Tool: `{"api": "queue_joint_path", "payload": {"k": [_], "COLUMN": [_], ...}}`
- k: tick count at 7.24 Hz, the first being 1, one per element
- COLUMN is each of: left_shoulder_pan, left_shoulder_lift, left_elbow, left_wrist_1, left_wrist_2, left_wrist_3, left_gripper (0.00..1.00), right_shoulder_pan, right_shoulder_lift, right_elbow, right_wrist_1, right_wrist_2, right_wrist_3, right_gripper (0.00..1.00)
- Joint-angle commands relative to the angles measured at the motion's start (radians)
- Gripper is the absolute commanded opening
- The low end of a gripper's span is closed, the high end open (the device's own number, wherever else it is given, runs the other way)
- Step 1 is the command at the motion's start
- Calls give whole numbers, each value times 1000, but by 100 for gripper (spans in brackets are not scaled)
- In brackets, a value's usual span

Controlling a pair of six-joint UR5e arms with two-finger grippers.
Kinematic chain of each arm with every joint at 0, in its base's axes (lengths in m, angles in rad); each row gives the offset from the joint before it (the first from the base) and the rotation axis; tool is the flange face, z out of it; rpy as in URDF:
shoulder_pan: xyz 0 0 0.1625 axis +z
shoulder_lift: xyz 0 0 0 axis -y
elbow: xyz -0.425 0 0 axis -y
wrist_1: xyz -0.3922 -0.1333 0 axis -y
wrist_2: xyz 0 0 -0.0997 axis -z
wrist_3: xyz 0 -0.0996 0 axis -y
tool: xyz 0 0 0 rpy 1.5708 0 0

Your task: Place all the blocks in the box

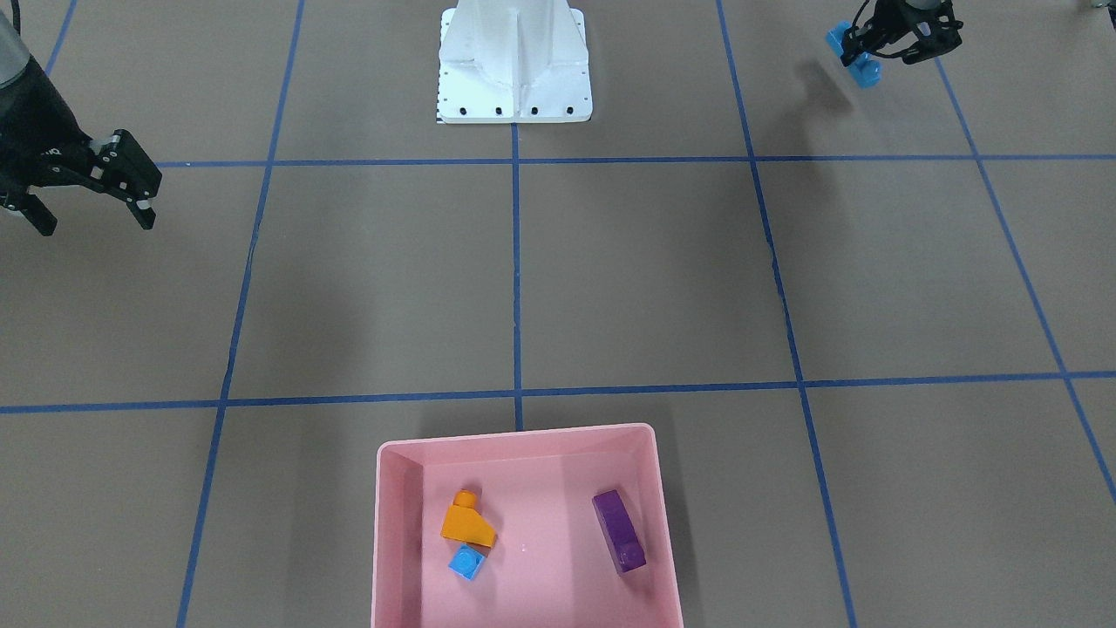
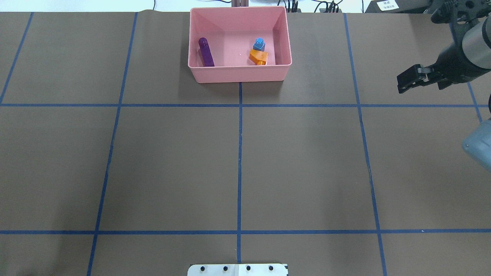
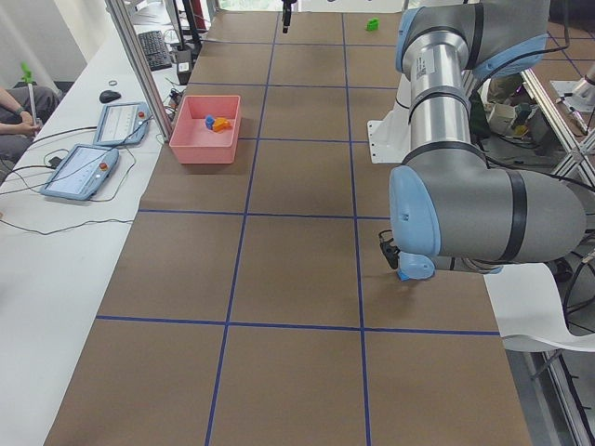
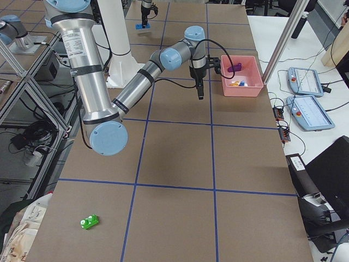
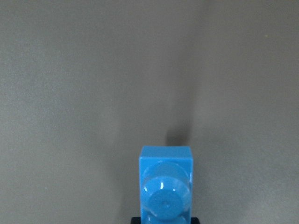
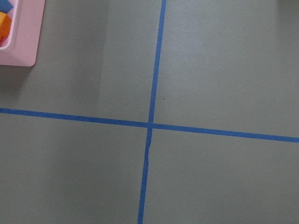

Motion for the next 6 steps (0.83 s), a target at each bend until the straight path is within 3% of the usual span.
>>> {"api": "queue_joint_path", "payload": {"k": [1, 3, 6], "left_shoulder_pan": [-87, -332, -485], "left_shoulder_lift": [26, -14, -207], "left_elbow": [-120, -169, -168], "left_wrist_1": [-4, -4, 61], "left_wrist_2": [3, -9, -22], "left_wrist_3": [63, 310, 462], "left_gripper": [0, 0, 0], "right_shoulder_pan": [4, 16, 89], "right_shoulder_lift": [-10, -38, -125], "right_elbow": [-3, -5, -2], "right_wrist_1": [0, 0, 3], "right_wrist_2": [8, 14, 84], "right_wrist_3": [-50, -93, -225], "right_gripper": [99, 99, 99]}}
